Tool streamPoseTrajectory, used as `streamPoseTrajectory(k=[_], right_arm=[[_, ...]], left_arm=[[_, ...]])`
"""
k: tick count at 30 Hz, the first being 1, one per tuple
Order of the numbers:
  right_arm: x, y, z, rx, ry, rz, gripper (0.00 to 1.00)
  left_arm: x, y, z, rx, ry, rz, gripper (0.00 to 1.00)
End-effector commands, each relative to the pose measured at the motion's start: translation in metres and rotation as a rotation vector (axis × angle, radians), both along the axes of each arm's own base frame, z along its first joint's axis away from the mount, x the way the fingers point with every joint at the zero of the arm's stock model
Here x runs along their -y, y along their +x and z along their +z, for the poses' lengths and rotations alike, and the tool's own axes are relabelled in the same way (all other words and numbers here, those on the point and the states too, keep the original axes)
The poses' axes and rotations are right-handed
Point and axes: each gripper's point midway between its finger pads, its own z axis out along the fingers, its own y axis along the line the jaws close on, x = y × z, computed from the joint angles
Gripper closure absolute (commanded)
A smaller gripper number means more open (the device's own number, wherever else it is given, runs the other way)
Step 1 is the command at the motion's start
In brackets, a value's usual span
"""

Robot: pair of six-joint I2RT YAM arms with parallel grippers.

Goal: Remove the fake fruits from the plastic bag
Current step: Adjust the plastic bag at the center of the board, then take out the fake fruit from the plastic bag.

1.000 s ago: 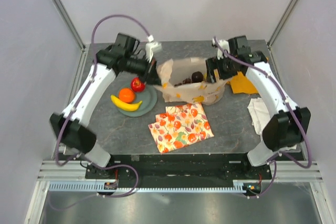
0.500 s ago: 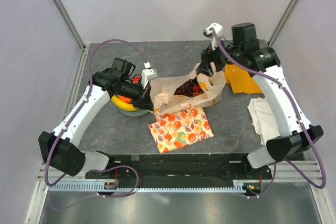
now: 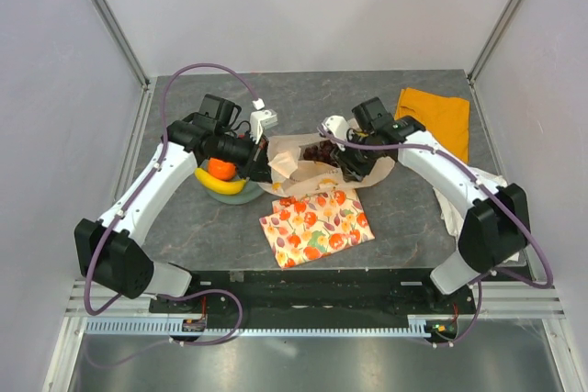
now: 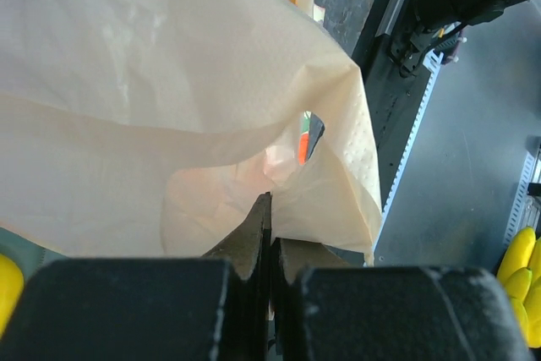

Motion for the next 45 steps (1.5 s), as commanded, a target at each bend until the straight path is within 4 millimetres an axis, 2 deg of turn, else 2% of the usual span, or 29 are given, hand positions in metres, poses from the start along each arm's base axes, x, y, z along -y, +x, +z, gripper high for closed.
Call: streamPoseTrajectory(k=[1,4,5,7,8,11,12,13,14,15,17,20,21,23,26,34,35,37,39,40,42,43,45], right_arm=[[0.034,-0.030,0.001,0.039,-0.098,0.016,0.59],[0.044,-0.065,-0.006,-0.057,-0.108,0.086,0.58],[0.043,-0.068,-0.004,-0.058,-0.103,0.097,0.58],[0.036,-0.062,0.014,-0.024,-0.064,0.116,0.57],[0.023,-0.054,0.035,0.016,-0.008,0.136,0.56],[0.006,-0.035,0.055,0.045,0.045,0.154,0.55],[-0.003,-0.019,0.064,0.066,0.057,0.155,0.55],[-0.008,-0.012,0.068,0.075,0.065,0.158,0.55],[-0.016,-0.002,0.081,0.106,0.089,0.164,0.55],[-0.021,0.006,0.075,0.089,0.087,0.171,0.56],[-0.030,0.020,0.083,0.116,0.101,0.179,0.56],[-0.036,0.035,0.065,0.087,0.078,0.187,0.56],[-0.036,0.040,0.049,0.062,0.044,0.188,0.57],[-0.035,0.047,0.029,0.033,0.001,0.190,0.58],[-0.026,0.063,0.013,0.014,-0.039,0.146,0.61],[0.004,0.133,-0.002,0.070,-0.056,-0.158,0.64],[0.006,0.139,-0.009,0.067,-0.066,-0.182,0.62],[0.007,0.151,-0.011,0.080,-0.067,-0.242,0.52],[0.008,0.160,-0.025,0.071,-0.086,-0.277,0.44],[0.006,0.165,-0.024,0.076,-0.080,-0.292,0.41],[0.006,0.174,-0.038,0.062,-0.088,-0.332,0.35],[0.003,0.180,-0.036,0.076,-0.082,-0.340,0.32],[0.007,0.190,-0.050,0.081,-0.116,-0.380,0.25]], left_arm=[[0.004,0.004,0.011,0.025,-0.034,0.012,0.98],[0.004,0.006,0.013,0.038,-0.034,0.011,0.98],[0.004,0.006,0.013,0.036,-0.035,0.012,0.98],[0.007,0.003,0.017,0.027,-0.056,-0.004,0.98],[0.008,0.000,0.019,0.018,-0.069,-0.012,0.98],[0.013,-0.010,0.023,-0.021,-0.114,-0.049,0.98],[0.013,-0.009,0.022,-0.027,-0.112,-0.046,0.99],[0.012,-0.007,0.022,-0.026,-0.109,-0.040,0.98],[0.013,-0.005,0.021,-0.020,-0.106,-0.036,0.98],[0.013,-0.002,0.022,-0.011,-0.101,-0.031,0.98],[0.015,0.005,0.031,0.017,-0.109,-0.029,0.98],[0.020,0.015,0.041,0.024,-0.120,-0.021,0.98],[0.021,0.018,0.040,0.012,-0.121,-0.015,0.99],[0.024,0.023,0.046,0.026,-0.128,-0.013,0.98],[0.025,0.029,0.050,0.039,-0.131,-0.007,0.98],[0.027,0.032,0.045,0.037,-0.125,-0.017,0.98],[0.027,0.033,0.044,0.036,-0.124,-0.019,0.98],[0.029,0.034,0.044,0.038,-0.125,-0.023,0.99],[0.032,0.036,0.044,0.045,-0.122,-0.033,0.98],[0.034,0.037,0.044,0.049,-0.121,-0.036,0.99],[0.037,0.040,0.042,0.050,-0.115,-0.041,0.98],[0.039,0.041,0.041,0.048,-0.116,-0.043,0.98],[0.043,0.043,0.040,0.043,-0.116,-0.051,0.98]])
